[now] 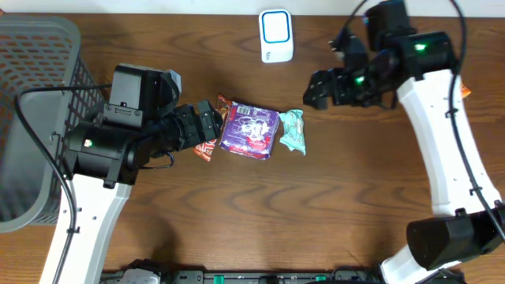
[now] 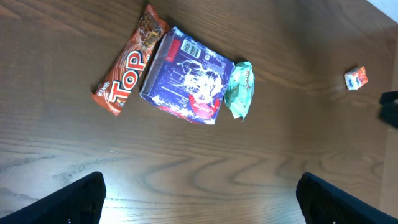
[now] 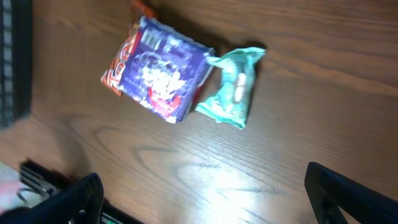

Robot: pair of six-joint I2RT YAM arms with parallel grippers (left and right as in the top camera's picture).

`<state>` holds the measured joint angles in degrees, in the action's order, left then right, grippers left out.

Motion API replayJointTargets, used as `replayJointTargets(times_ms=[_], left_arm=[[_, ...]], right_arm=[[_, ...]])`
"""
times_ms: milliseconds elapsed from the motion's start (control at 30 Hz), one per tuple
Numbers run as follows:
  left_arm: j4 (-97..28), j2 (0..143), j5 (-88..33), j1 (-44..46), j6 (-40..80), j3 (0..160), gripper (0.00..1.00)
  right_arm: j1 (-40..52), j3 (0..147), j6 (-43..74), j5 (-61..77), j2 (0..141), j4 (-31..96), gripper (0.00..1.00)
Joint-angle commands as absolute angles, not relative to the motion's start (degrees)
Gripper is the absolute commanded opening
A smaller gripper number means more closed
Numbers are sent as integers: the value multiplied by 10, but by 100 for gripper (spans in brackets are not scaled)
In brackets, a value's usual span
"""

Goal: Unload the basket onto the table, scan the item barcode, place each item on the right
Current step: 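Move the orange box right and drop it at the table's right edge, then reach the right gripper to the green wipes pack and grasp it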

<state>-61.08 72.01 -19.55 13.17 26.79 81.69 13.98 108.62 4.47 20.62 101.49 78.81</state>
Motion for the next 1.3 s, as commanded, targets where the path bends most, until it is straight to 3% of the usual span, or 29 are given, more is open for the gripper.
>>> replayJointTargets(times_ms=[0,267,433,567,767,1033,1267], left_arm=[[-611,722,-199,129,265,823,98],[-611,722,-199,129,264,823,98],[-611,722,-199,129,264,823,98],[-611,722,-199,129,264,823,98],[-611,722,-199,129,265,823,98],[-611,722,-199,129,265,823,98],[-611,722,-199,129,264,823,98]], right_arm=[[180,1064,37,170,1023,782,99],[196,966,139,153,1023,714,99],[196,879,175,162,1023,640,93],[200,822,176,204,1023,574,68],[214,776,246,75,1023,512,73],[203,759,272,40,1023,450,59],[213,738,265,27,1024,373,59]])
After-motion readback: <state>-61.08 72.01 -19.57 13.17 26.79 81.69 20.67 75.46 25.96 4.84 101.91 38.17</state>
